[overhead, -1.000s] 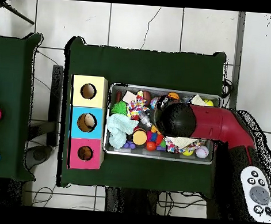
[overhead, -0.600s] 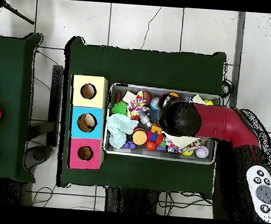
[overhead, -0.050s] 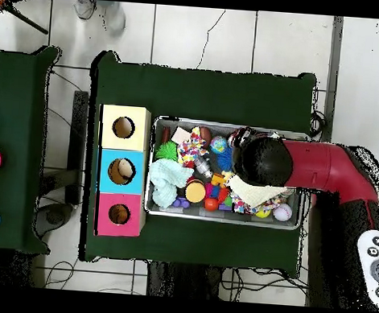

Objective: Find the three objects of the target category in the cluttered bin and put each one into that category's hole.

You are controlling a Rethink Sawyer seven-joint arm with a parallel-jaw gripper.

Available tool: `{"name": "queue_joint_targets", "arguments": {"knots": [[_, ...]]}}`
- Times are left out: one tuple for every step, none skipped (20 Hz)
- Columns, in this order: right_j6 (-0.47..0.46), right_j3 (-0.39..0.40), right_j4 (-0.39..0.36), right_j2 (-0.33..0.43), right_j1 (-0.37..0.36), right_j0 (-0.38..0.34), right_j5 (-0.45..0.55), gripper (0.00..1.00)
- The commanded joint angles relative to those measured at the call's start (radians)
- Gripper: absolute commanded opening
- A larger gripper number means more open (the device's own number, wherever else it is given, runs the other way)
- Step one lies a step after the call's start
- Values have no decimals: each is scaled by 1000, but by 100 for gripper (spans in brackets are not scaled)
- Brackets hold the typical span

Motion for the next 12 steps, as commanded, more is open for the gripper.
{"name": "queue_joint_targets", "arguments": {"knots": [[-333, -45, -94, 44, 40, -48, 99, 100], [-329, -47, -99, 44, 49, -52, 95, 100], [-324, -44, -107, 47, 61, -57, 78, 100], [-319, -42, -114, 50, 73, -61, 60, 100], [-305, -29, -116, 53, 80, -63, 43, 100], [-297, -23, -119, 55, 82, -66, 35, 100], [-284, -5, -110, 64, 88, -76, 17, 100], [-279, 2, -111, 71, 92, -82, 3, 100], [-270, 13, -115, 77, 100, -89, -16, 100], [-264, 17, -121, 79, 103, -91, -25, 100], [-255, 20, -127, 81, 110, -92, -36, 100], [-246, 24, -133, 83, 117, -93, -47, 100]]}}
